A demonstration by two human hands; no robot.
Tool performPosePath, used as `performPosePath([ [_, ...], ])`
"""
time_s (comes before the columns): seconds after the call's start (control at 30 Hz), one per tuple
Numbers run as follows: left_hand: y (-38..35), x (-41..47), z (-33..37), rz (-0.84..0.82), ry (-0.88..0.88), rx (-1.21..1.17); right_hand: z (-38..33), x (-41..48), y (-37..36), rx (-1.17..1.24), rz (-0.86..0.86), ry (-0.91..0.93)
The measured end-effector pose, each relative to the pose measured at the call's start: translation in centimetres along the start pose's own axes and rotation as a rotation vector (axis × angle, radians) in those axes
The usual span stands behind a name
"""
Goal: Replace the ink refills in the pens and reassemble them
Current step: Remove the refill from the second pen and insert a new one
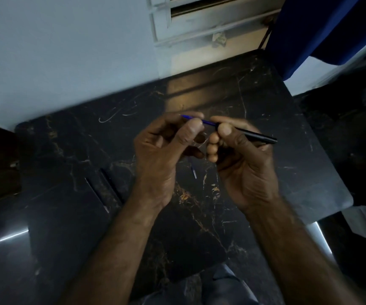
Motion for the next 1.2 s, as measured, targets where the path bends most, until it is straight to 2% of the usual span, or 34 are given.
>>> performPosePath([
  [0.1, 0.8, 0.0, 1.0, 0.05, -0.025, 0.012, 0.0, -0.3, -0.2, 0.011, -0.004, -0.02],
  [0.23, 6.2, 0.8, 3.1, 0.289, -0.003, -0.261, -1.0, -0.8, 0.8, 0.072, 0.019, -0.029],
  [0.27, 7.9, 0.9, 3.2, 0.334, -0.01, -0.259, -1.3, -0.9, 1.2, 0.075, 0.022, -0.026],
  [0.33, 10.1, 0.3, 1.7, 0.381, 0.028, -0.098, -1.8, -1.2, 1.7, 0.07, 0.022, -0.021],
  [0.43, 10.6, -2.8, -5.2, 0.425, 0.282, 0.203, -2.1, -1.2, 2.0, 0.059, 0.029, -0.03],
  [0.53, 10.8, -5.6, -10.8, 0.461, 0.446, 0.299, -2.1, -1.3, 2.1, 0.041, 0.028, -0.031],
  [0.77, 13.3, -3.3, -12.2, 0.482, 0.304, 0.71, -1.9, -1.9, 2.4, -0.005, 0.008, -0.055],
  [1.0, 15.3, 2.6, -14.2, 0.481, 0.302, 0.808, -1.5, -1.9, 2.0, -0.027, -0.028, -0.071],
  [1.2, 15.3, 4.1, -15.6, 0.454, 0.297, 0.883, -1.9, -1.8, 2.6, -0.04, -0.027, -0.066],
])
Point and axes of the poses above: each hand's wrist, its own x-axis towards the middle knuckle, its own y-axis out of the back of the hand, z = x × y, the point moved 4 cm from there along x, towards the middle knuckle, and after that the axes turned 1 degree about x, right-handed, at the moved point
